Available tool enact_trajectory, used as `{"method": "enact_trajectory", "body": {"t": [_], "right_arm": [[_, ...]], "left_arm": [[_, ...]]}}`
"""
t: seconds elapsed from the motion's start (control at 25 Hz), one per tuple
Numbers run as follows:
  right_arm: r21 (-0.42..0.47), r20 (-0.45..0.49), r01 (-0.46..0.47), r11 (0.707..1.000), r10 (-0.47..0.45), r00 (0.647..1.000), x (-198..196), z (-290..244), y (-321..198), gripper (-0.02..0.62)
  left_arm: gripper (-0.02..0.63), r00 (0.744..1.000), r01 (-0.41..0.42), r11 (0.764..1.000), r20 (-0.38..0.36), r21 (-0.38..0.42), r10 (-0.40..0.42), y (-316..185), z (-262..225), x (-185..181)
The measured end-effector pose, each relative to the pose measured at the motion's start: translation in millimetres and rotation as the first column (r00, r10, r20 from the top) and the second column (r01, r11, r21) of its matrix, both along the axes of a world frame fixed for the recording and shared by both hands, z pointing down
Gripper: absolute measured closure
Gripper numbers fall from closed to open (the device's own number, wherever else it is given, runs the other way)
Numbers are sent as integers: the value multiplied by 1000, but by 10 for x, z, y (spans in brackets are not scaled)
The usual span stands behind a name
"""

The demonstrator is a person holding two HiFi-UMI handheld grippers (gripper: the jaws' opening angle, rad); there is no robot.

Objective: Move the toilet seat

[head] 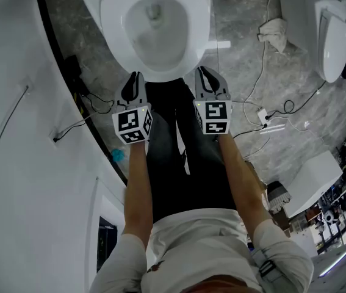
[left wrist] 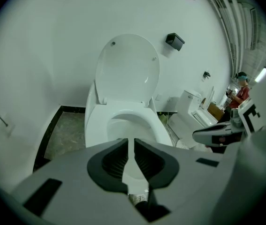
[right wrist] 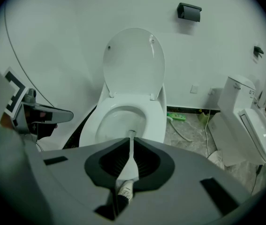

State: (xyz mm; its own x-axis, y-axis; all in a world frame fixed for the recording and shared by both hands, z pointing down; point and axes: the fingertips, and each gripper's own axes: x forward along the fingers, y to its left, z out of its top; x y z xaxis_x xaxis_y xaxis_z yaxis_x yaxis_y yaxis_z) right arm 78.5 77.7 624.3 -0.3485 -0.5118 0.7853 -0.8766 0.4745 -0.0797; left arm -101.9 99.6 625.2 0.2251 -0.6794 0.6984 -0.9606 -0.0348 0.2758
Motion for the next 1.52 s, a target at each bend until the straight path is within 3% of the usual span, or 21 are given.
{"method": "enact_trajectory", "body": {"t": [0.16, 0.28, 0.44, 1.08, 1.52], "right_arm": [[-25, 2, -8, 1000, 8, 1000, -14, 107, 71, 564], [-43, 7, -19, 999, 20, 1000, -4, 192, 80, 501], [-56, 3, -21, 998, 21, 1000, -21, 292, 93, 488], [-127, -26, -84, 988, 81, 996, 39, 673, 149, 392], [-226, -12, -183, 957, 185, 983, 97, 1015, 189, 319]], "left_arm": [[574, 1000, 6, 1000, 5, -25, -6, 61, 123, -32], [574, 1000, 11, 999, 5, -43, -11, 97, 211, -38], [567, 1000, 17, 997, 6, -69, -17, 172, 345, -68], [436, 1000, 23, 987, 11, -162, -21, 286, 779, -200], [353, 999, 32, 972, 1, -232, -33, 316, 1100, -271]]}}
